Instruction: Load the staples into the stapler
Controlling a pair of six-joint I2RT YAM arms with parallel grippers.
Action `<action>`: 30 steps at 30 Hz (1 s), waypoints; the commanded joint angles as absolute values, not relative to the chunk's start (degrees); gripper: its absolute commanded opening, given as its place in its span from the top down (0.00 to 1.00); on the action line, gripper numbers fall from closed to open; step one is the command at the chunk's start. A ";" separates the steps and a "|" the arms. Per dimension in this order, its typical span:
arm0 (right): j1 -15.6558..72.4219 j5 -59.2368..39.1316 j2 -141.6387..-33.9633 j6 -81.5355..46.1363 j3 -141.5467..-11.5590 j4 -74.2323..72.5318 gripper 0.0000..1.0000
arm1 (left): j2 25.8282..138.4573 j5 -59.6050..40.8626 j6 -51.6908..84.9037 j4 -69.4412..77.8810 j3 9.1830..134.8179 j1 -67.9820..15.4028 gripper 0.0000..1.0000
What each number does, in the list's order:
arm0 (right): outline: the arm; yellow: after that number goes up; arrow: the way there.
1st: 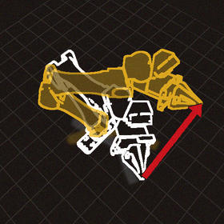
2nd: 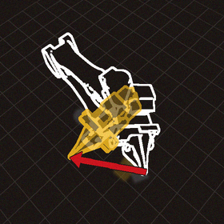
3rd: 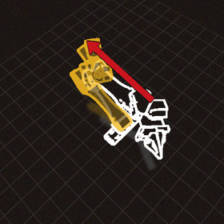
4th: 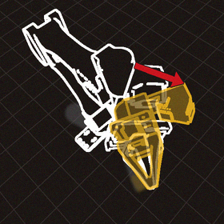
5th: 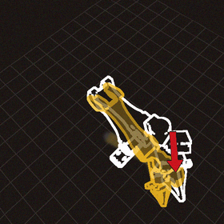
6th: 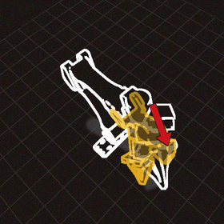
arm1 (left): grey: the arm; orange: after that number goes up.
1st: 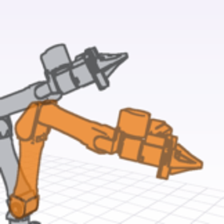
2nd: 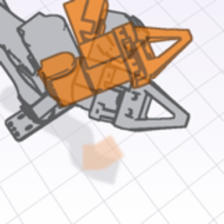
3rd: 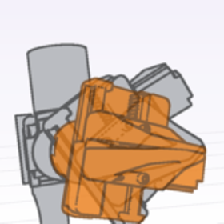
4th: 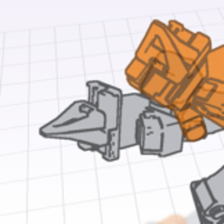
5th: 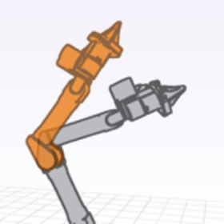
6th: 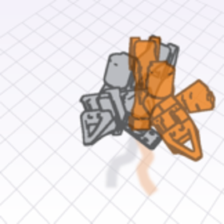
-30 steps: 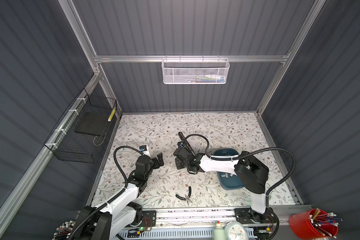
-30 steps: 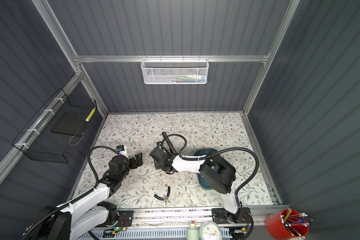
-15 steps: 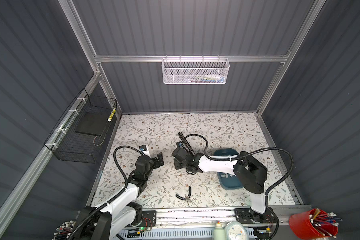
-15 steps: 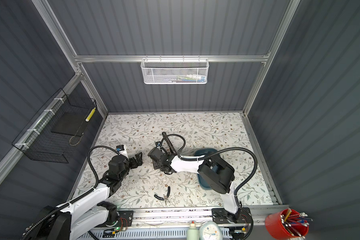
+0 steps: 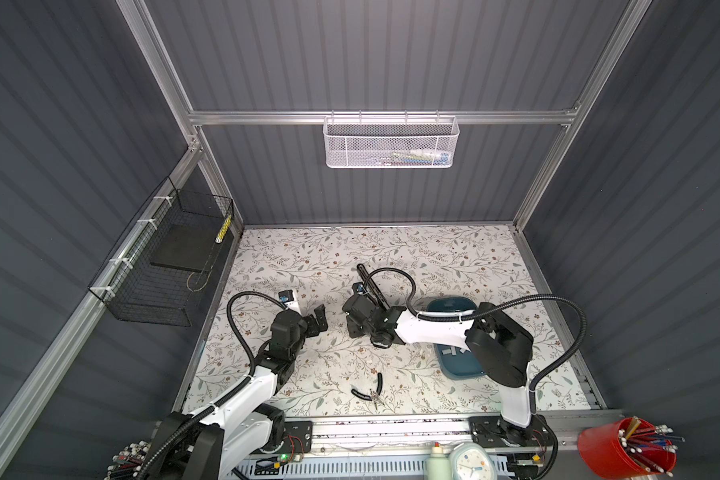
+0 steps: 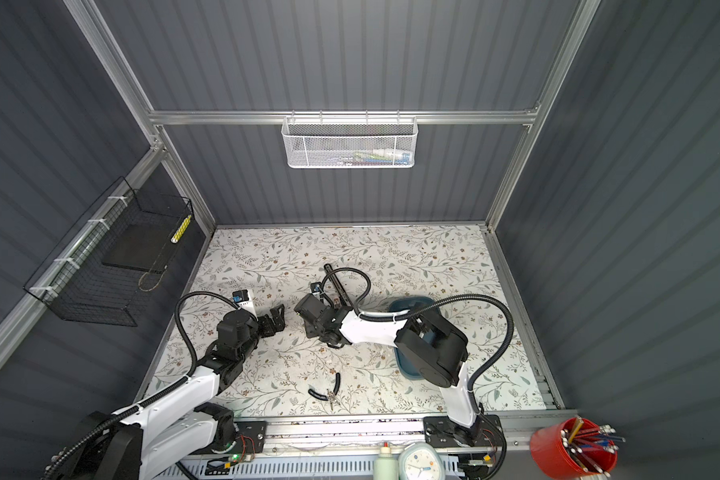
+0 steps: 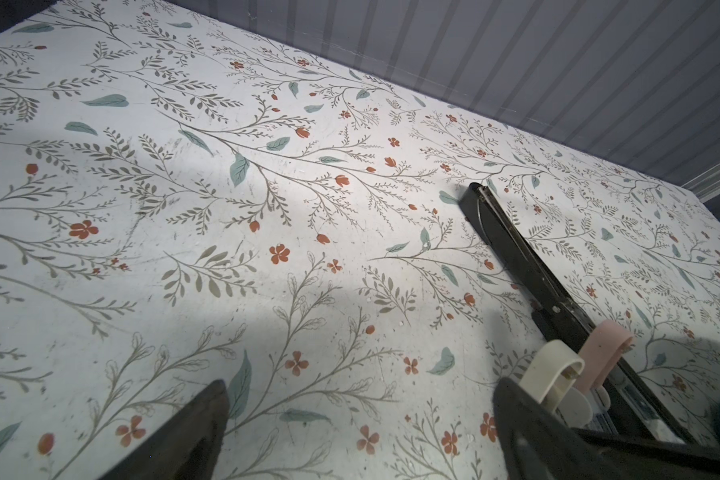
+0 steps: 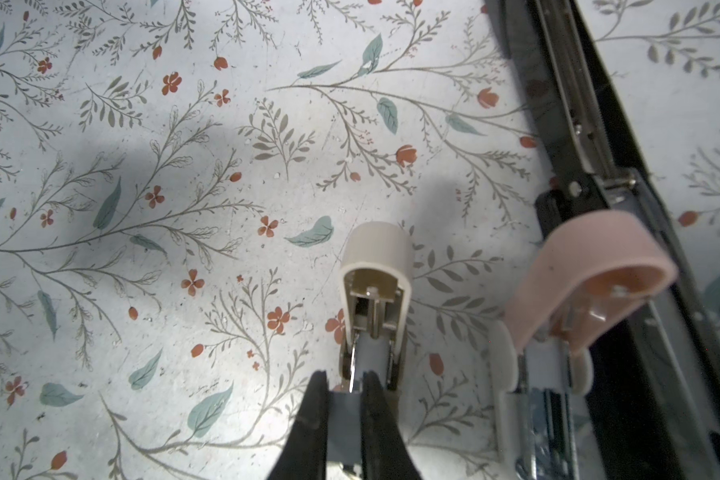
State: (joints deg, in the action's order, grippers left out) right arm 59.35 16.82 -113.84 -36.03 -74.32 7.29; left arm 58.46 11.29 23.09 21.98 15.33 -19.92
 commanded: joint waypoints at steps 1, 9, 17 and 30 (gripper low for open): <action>59.77 17.86 -115.45 -36.91 -75.09 8.16 0.93 | 58.26 10.82 22.28 22.92 14.64 -19.75 0.01; 59.73 18.58 -115.29 -36.99 -74.53 8.24 0.94 | 58.35 10.80 22.24 23.00 14.66 -19.75 0.01; 59.69 19.20 -113.91 -36.47 -74.23 8.33 0.94 | 58.36 10.81 22.32 22.95 14.61 -19.78 0.01; 59.74 19.21 -113.71 -37.00 -73.41 8.33 0.94 | 58.45 10.68 22.30 23.01 14.66 -19.82 0.01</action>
